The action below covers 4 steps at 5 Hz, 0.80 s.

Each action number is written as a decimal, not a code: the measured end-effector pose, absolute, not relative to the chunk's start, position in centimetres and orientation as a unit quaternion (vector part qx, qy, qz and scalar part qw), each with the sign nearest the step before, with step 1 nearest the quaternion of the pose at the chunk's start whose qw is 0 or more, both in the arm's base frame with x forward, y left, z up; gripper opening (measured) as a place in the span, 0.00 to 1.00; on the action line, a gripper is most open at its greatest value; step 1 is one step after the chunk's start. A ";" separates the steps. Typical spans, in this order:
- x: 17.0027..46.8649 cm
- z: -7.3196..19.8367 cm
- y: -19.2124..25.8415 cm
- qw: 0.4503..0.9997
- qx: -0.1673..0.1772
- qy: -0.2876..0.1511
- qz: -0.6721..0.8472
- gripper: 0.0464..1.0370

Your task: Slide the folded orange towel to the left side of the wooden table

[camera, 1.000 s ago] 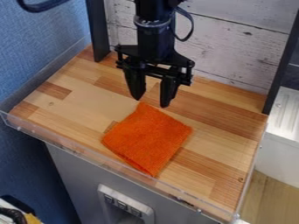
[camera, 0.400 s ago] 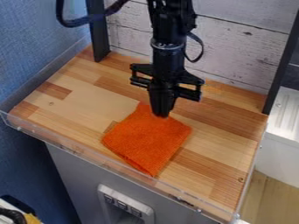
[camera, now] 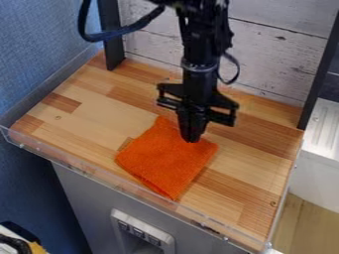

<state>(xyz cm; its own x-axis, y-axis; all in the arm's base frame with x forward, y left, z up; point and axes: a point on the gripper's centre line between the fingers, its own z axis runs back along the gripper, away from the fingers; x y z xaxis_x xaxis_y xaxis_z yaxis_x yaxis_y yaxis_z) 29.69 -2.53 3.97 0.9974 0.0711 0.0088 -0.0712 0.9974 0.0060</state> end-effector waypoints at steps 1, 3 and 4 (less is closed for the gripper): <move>29.3 3.2 -2.5 1.000 0.003 -0.005 0.031 0.02; 28.7 2.1 -2.6 1.000 -0.001 -0.003 0.030 0.02; 28.6 1.8 -2.7 1.000 -0.002 0.001 0.027 0.02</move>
<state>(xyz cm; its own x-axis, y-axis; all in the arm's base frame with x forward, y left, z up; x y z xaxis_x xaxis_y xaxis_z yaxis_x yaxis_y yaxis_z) 28.60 -2.67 1.77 0.9985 0.0547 -0.0022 -0.0547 0.9985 -0.0043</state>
